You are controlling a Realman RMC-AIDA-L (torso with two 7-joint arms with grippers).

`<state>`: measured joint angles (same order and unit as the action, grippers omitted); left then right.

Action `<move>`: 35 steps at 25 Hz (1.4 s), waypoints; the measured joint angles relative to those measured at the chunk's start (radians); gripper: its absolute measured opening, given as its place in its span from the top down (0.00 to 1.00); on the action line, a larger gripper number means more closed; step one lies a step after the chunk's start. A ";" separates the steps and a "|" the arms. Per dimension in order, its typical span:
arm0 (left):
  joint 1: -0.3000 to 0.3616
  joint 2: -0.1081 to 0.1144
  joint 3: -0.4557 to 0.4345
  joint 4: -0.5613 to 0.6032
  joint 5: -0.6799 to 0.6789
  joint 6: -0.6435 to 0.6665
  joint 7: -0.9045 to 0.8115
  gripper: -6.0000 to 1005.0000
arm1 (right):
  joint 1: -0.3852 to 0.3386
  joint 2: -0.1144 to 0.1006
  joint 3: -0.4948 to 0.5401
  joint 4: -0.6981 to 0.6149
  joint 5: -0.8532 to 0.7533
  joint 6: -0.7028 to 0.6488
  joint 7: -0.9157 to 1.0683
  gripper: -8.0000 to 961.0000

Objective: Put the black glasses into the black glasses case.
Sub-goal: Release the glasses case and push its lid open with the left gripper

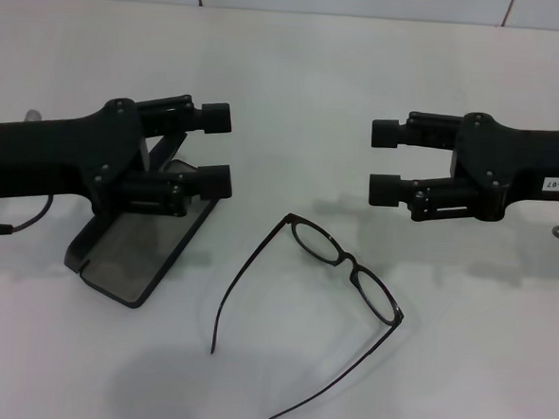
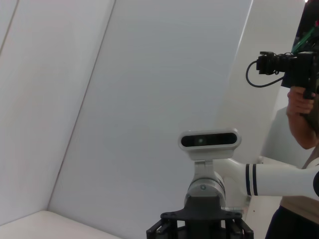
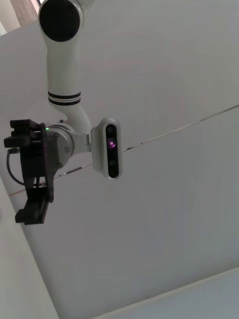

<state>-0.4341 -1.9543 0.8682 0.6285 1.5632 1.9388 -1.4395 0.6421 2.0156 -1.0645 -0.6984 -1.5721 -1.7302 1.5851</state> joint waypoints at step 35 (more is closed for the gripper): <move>-0.080 -0.132 0.335 0.984 1.092 -0.210 -1.136 0.27 | -0.135 -0.012 0.114 0.072 0.005 0.111 -0.095 0.11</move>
<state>-0.5141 -2.0866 1.2029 1.6124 2.6554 1.7285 -2.5756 0.5072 2.0033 -0.9504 -0.6260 -1.5672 -1.6192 1.4903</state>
